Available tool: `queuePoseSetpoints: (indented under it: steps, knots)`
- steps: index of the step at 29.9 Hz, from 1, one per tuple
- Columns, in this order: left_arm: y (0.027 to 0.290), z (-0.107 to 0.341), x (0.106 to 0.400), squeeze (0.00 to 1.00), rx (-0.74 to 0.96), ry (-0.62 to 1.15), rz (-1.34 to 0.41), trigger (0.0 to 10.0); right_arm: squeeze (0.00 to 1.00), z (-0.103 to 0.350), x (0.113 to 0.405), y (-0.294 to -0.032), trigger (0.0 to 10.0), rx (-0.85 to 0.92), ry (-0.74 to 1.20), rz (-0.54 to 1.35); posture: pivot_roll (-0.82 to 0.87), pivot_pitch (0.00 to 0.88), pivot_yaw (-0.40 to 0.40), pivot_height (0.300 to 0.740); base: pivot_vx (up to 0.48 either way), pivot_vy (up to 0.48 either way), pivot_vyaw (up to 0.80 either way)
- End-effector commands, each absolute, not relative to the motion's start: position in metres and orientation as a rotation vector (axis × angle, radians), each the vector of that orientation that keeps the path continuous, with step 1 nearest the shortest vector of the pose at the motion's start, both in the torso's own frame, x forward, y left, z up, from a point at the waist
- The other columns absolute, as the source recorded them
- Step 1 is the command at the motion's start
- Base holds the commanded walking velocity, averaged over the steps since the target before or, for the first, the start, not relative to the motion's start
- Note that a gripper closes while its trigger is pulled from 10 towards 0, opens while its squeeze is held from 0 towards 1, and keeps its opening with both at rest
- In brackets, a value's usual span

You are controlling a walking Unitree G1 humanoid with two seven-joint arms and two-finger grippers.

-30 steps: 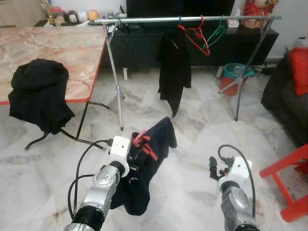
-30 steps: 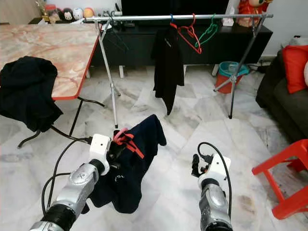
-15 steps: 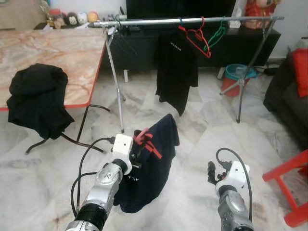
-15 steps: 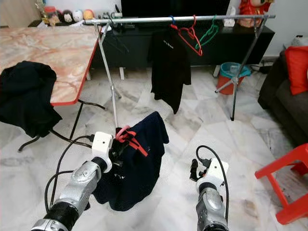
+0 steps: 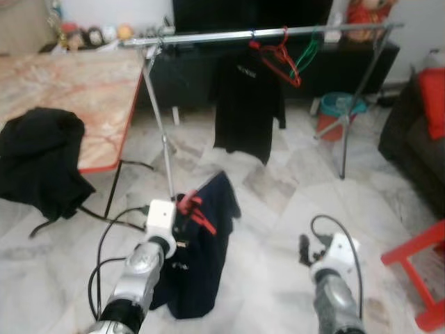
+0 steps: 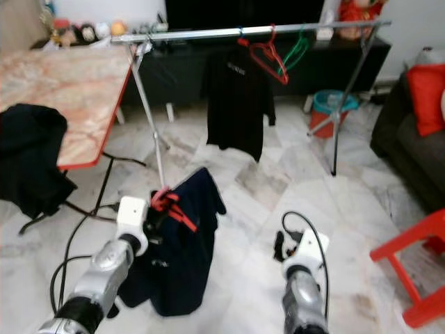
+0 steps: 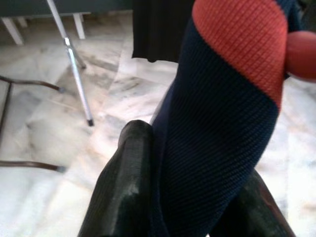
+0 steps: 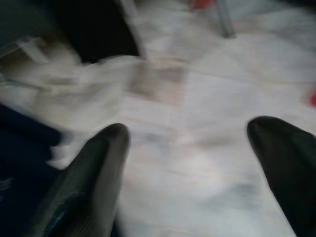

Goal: Hang hanger

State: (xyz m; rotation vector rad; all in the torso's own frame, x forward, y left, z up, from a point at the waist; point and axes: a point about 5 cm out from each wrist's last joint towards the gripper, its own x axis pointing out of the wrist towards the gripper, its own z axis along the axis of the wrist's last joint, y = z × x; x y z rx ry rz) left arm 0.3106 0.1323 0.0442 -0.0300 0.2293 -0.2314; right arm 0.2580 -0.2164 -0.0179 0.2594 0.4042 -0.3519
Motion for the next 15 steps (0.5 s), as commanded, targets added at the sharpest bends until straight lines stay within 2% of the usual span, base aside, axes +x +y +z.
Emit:
queuePoseSetpoints:
  steps: [1, 15]
  knots:
    - [0.148, 0.041, 0.308, 0.0, -0.042, 0.23, -0.179, 10.0, 0.0, -0.015, 0.264, -0.207, 10.0, 0.283, 0.39, -0.339, -0.01, 0.0, -0.003, 0.74, 0.311, 0.0, 0.0]
    - [0.134, 0.044, 0.31, 0.0, -0.043, 0.222, -0.203, 10.0, 0.0, -0.015, 0.266, -0.207, 10.0, 0.292, 0.394, -0.348, -0.01, 0.013, -0.009, 0.74, 0.323, 0.0, 0.0]
